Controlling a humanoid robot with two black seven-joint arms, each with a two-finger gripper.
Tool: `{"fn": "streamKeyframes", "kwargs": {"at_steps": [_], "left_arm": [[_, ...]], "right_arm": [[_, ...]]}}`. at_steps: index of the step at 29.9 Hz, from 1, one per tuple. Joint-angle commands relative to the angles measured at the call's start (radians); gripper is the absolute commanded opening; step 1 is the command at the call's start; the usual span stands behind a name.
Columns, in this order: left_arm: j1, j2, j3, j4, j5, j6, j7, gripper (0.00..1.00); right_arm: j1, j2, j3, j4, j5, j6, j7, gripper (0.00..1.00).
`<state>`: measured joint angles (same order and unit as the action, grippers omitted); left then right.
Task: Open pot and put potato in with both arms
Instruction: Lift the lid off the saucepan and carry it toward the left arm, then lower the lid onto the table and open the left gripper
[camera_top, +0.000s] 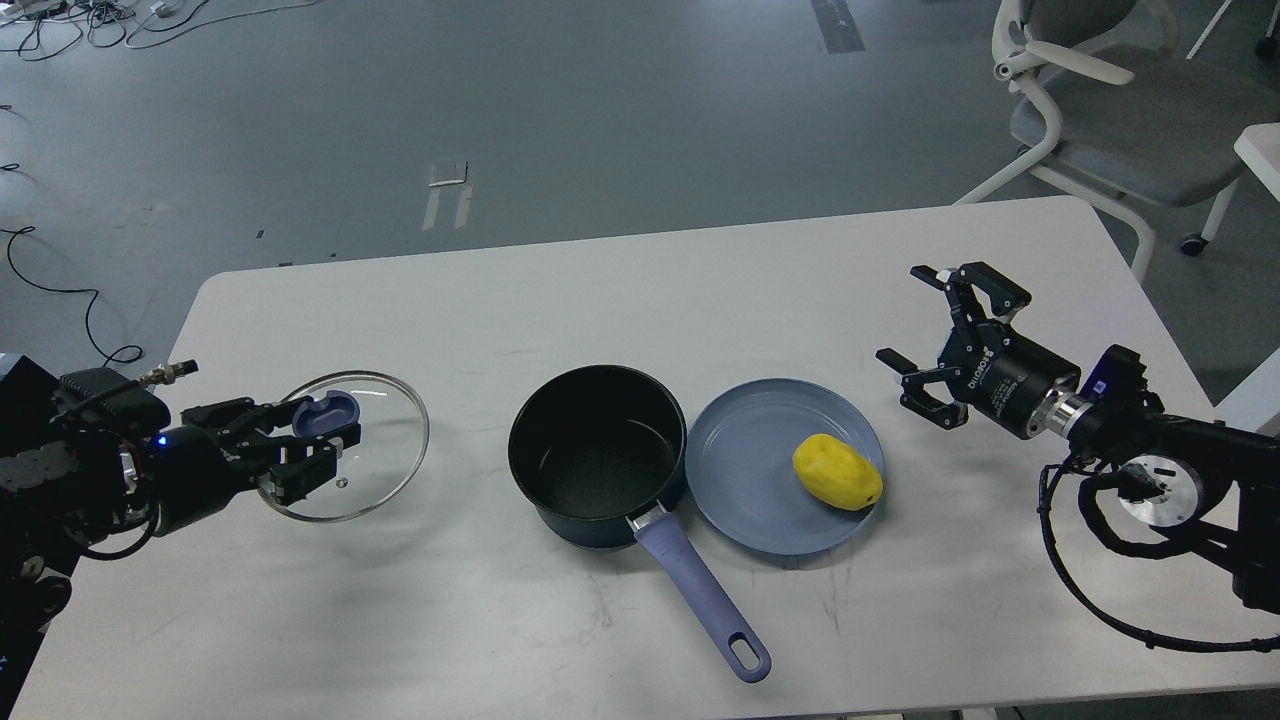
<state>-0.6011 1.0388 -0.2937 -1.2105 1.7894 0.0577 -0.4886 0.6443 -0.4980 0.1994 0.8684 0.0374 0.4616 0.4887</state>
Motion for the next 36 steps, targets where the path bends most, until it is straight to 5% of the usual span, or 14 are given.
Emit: {"fn": "streamKeyframes", "kwargs": {"at_steps": [1,16,27,32,36], "left_arm": [[0.041,-0.008,0.004,0.019,-0.038,0.005,0.000,0.46],[0.109,-0.103,0.007,0.123,-0.036,0.088,0.000,0.49],[0.110,-0.135,0.008,0.154,-0.038,0.088,0.000,0.63],[0.110,-0.134,0.008,0.154,-0.038,0.090,0.000,0.84],[0.110,-0.134,0.008,0.154,-0.038,0.090,0.000,0.89]], "right_arm": [[0.000,-0.002,0.000,0.000,-0.001,0.000,0.000,1.00],[0.000,-0.001,0.000,0.000,-0.001,0.000,0.000,1.00],[-0.002,-0.004,0.000,0.000,-0.001,0.000,0.000,1.00],[0.000,-0.004,0.000,0.000,-0.001,0.000,0.000,1.00],[0.000,-0.004,0.002,0.000,-0.001,0.000,0.000,1.00]]}}
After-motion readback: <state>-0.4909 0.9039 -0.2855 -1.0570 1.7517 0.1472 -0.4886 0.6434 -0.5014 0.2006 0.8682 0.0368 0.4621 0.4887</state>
